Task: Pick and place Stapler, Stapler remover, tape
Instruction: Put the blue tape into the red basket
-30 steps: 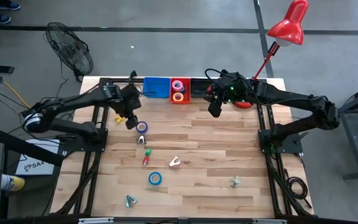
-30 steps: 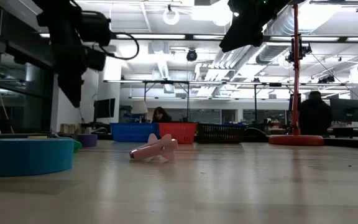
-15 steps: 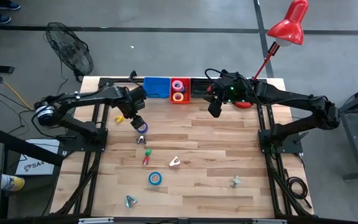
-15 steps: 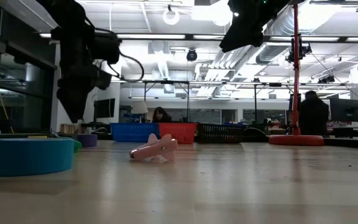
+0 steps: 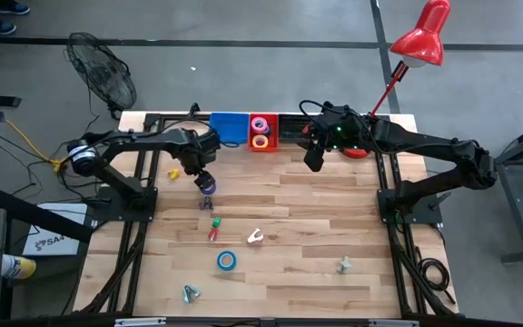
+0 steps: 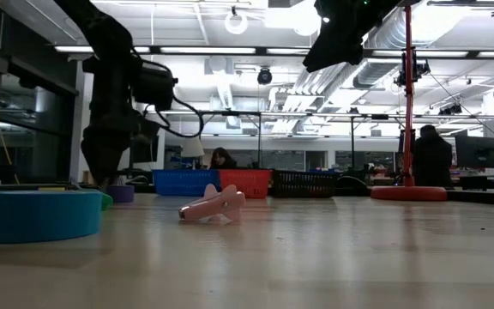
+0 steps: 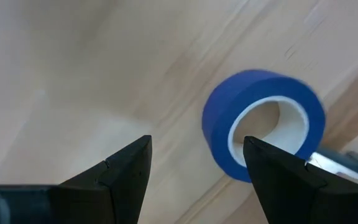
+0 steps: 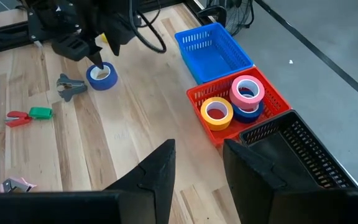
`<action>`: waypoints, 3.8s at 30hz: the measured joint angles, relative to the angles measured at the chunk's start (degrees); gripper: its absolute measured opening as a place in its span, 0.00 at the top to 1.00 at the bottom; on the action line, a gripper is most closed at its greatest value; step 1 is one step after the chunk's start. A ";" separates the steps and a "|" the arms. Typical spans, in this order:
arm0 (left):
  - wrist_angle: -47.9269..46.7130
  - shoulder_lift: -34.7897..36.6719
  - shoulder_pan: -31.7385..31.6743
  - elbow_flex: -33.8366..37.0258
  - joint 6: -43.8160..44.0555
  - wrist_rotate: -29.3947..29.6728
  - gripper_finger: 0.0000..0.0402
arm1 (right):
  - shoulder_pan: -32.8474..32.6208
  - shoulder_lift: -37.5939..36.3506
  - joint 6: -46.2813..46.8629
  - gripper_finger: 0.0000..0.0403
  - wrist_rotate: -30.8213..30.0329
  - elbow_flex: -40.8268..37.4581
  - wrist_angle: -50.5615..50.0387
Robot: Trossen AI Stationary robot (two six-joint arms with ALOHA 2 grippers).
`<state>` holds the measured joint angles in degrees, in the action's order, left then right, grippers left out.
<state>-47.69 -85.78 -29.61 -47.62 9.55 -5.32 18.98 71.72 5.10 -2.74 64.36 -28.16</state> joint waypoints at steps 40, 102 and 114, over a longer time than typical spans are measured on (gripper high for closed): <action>4.01 -1.62 0.00 0.04 -4.54 -1.54 0.92 | -0.02 0.00 -1.68 0.69 0.00 0.00 -0.42; 67.80 17.27 0.00 -0.02 -15.16 -14.89 0.92 | -2.64 12.37 -5.11 0.55 13.22 0.04 39.70; 71.90 17.27 0.01 -0.02 -14.74 -16.22 0.92 | -3.38 12.79 -6.56 0.46 13.20 0.00 44.16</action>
<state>24.21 -68.51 -29.60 -47.64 -5.19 -21.54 15.59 84.51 -1.46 10.46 64.36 15.99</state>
